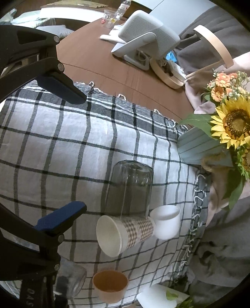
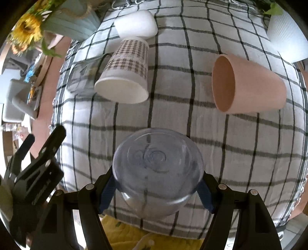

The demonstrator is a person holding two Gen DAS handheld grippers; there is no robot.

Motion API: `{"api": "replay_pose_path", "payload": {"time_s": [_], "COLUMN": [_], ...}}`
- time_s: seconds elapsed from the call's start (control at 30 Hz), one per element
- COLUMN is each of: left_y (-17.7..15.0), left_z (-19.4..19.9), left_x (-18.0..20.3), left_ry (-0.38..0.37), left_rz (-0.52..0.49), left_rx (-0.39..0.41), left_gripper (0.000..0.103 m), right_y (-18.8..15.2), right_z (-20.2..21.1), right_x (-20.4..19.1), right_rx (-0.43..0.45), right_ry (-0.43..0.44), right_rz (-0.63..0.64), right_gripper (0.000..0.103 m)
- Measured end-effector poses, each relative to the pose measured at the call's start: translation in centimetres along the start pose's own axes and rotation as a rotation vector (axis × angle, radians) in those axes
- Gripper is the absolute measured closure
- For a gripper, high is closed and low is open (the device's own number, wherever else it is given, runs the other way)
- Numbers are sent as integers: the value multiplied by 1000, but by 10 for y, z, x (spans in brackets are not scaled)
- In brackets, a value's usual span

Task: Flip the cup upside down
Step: 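Lift the clear plastic cup off the cloth with the right tool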

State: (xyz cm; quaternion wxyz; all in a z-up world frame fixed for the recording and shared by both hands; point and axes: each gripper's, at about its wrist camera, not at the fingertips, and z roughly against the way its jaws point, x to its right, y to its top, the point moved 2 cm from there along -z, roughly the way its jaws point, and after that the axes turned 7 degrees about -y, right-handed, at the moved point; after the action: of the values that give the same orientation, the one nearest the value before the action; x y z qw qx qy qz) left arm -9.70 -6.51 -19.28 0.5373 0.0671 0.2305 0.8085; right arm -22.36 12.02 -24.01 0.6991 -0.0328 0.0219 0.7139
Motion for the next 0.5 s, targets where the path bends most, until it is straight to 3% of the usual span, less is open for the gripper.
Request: {"api": "replay_pose_path", "payload": {"time_s": [0.5], "left_y": [5], "left_z": [-28], "left_x": [-3], "left_ry": [30], "left_rz": [20], "left_rx": [-73], "left_gripper": [0], "right_y": [16], "right_z": [-32], "right_x": [0], "right_rx": [-49], "right_ry": [-23], "right_rz": [-27], "right_gripper": [30]}}
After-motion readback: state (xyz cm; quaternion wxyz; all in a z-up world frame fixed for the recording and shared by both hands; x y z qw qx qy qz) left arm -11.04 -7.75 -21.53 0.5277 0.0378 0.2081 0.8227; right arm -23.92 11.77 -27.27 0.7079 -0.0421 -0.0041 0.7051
